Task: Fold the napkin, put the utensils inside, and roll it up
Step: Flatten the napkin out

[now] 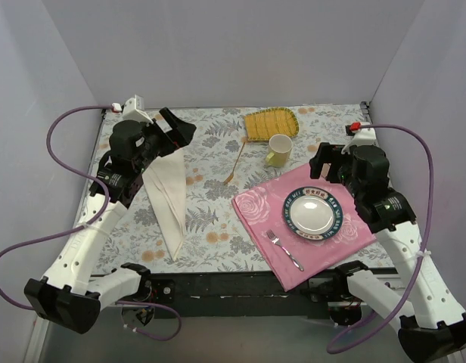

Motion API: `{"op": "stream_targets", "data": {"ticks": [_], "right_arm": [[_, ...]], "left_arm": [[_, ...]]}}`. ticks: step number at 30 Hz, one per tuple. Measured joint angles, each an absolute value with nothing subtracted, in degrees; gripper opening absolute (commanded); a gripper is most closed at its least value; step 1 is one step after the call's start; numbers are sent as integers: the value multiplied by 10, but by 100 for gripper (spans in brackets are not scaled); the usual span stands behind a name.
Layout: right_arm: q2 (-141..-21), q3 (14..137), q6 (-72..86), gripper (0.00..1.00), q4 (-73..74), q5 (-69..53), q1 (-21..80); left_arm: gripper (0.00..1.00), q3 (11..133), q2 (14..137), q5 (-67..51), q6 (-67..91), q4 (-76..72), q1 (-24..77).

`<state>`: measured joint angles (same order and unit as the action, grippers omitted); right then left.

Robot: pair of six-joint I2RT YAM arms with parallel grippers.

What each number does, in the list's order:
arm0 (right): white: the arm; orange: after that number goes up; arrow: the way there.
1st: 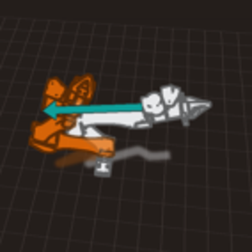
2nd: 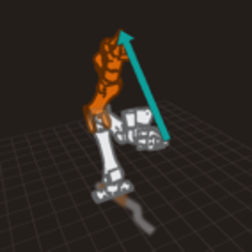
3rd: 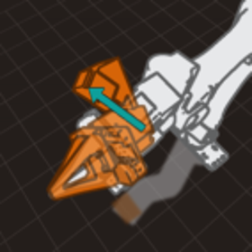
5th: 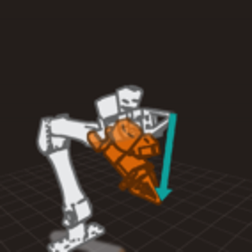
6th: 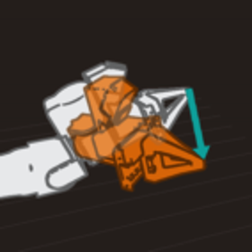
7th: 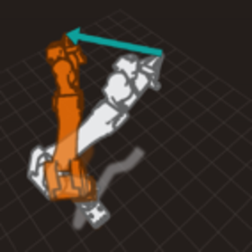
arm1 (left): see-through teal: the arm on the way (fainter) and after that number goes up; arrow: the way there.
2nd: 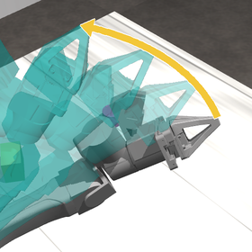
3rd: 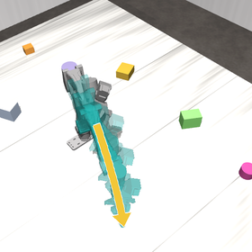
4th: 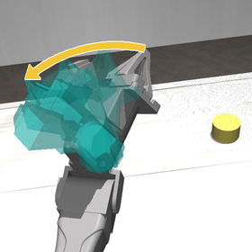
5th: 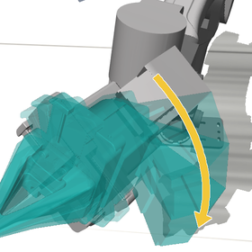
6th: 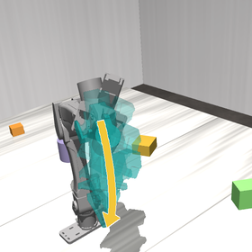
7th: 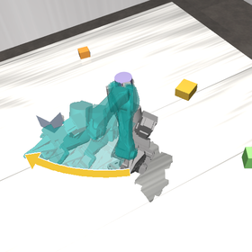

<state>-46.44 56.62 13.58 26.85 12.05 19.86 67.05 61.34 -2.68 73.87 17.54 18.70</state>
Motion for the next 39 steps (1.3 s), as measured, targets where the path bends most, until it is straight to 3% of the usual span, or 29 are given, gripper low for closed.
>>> {"op": "stream_targets", "data": {"ticks": [8, 14, 20, 25, 28, 39], "right_arm": [[-592, 631, 153, 99, 256, 110, 239], [-740, 696, 174, 99, 208, 126, 382], [-952, 791, 182, 88, 140, 114, 514], [-1098, 863, 195, 76, 109, 49, 557], [-1155, 885, 205, 72, 87, 9, 564], [-1235, 929, 223, 71, 48, -60, 572]], "left_arm": [[98, 694, 663, 104, 756, 286, 187], [98, 672, 684, 187, 758, 344, 187], [98, 636, 685, 201, 765, 370, 171], [75, 607, 705, 171, 792, 370, 109], [67, 565, 709, 147, 815, 349, 41], [65, 511, 832, 43, 853, 198, -122]]}}
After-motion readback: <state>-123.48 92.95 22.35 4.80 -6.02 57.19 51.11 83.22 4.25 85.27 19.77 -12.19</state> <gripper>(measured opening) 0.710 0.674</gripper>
